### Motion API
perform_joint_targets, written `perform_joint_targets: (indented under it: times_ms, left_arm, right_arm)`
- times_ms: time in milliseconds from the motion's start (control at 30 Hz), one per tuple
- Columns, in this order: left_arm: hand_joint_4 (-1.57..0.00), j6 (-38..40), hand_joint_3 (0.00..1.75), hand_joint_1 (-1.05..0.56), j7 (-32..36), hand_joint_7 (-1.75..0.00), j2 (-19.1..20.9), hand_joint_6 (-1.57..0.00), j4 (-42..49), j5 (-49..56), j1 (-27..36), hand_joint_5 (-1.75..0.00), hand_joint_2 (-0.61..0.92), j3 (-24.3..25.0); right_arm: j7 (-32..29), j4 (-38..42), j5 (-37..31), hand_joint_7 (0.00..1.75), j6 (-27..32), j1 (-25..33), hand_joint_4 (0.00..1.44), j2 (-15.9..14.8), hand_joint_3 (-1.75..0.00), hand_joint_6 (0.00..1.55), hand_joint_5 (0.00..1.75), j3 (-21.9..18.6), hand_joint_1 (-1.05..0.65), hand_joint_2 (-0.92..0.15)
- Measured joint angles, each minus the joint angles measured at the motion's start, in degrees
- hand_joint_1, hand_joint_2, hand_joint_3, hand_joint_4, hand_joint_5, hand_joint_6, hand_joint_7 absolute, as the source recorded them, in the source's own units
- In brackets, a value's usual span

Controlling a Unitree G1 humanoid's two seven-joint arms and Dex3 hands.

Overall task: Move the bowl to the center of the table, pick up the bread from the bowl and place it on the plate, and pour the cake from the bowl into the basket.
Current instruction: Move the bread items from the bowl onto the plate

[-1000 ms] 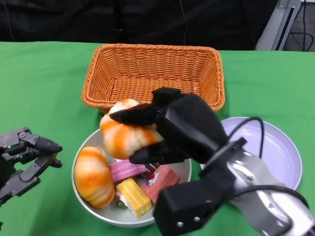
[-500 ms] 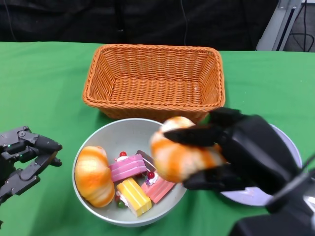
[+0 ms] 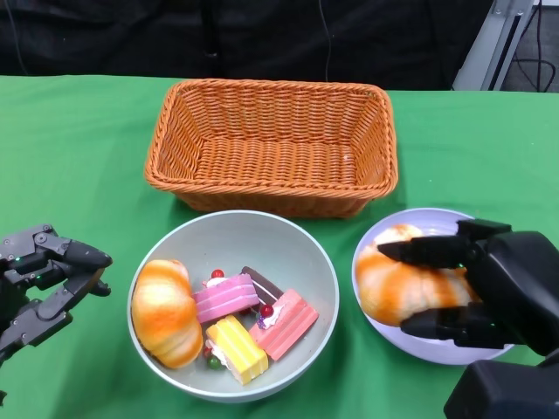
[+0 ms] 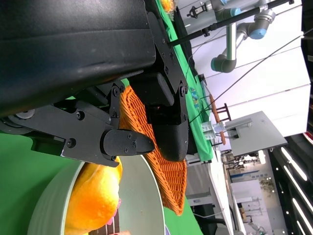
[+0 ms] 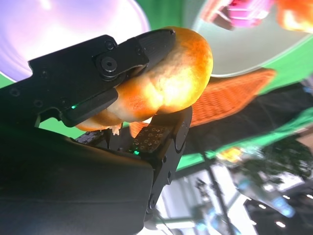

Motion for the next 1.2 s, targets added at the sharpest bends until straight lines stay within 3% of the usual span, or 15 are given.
perform_joint_targets:
  times_ms: [333,433,600,800,833,867,900,967,1200]
  left_arm:
    - [-0.78,-0.20,0.31,-0.12,0.09,-0.75,0.04,-0.96,0.69,0.78,-0.25,-1.29,0.92,0.12]
    - [-0.78,-0.37,0.29,-0.14,0.09,-0.75,0.10,-0.96,0.92,0.94,-0.30,-1.28,0.92,0.19]
    - [-0.78,-1.08,0.28,-0.14,0.08,-0.75,0.41,-0.95,1.26,1.15,-0.36,-1.28,0.92,0.26]
    - [-0.78,-1.20,0.28,-0.13,0.11,-0.75,0.43,-0.95,1.38,1.41,-0.38,-1.28,0.92,0.25]
    - [-0.78,-1.20,0.29,-0.12,0.11,-0.76,0.44,-0.95,1.46,1.45,-0.38,-1.28,0.92,0.25]
    - [-0.78,-1.20,0.30,-0.12,0.11,-0.76,0.44,-0.96,1.48,1.62,-0.38,-1.27,0.92,0.25]
    - [-0.78,-1.20,0.31,-0.11,0.13,-0.76,0.44,-0.96,1.48,1.75,-0.38,-1.27,0.92,0.24]
    - [-0.78,-1.27,0.31,-0.12,0.25,-0.76,0.44,-0.95,1.51,1.90,-0.38,-1.27,0.92,0.25]
    - [-0.79,-2.17,0.30,-0.13,0.80,-0.77,0.44,-0.95,1.82,3.07,-0.54,-1.27,0.92,0.18]
  right_arm:
    - [-2.16,8.56,-0.77,0.00,-0.09,-2.00,0.90,-0.45,0.00,1.18,0.99,-0.05,-0.13,-0.86]
    - [-2.56,10.70,-1.25,0.01,-0.18,-2.96,0.86,-0.38,0.00,1.17,1.13,0.85,-0.12,-0.88]
    - [-4.20,15.15,-1.45,0.00,-0.46,-4.29,0.84,-0.08,-0.01,1.17,1.14,1.77,-0.14,-0.89]
    - [-4.09,17.47,-1.76,0.00,-0.94,-5.73,0.72,0.14,-0.01,1.01,1.12,4.12,-0.21,-0.91]
    - [-3.38,17.41,-2.12,0.00,-0.75,-5.88,0.70,-0.05,0.00,0.95,0.92,4.60,-0.24,-0.91]
    - [-2.42,17.22,-2.63,0.01,-0.21,-6.07,0.73,-0.41,0.00,0.88,0.59,5.31,-0.27,-0.91]
    - [-1.55,16.98,-3.24,0.00,0.30,-6.10,0.75,-0.64,0.00,0.85,0.42,5.66,-0.28,-0.91]
    - [0.35,16.04,-4.76,0.00,1.71,-6.09,0.61,-1.60,0.00,0.70,0.16,6.14,-0.36,-0.91]
    - [4.57,11.75,-6.89,0.00,5.05,-6.02,0.38,-3.05,0.00,0.49,0.00,6.91,-0.51,-0.89]
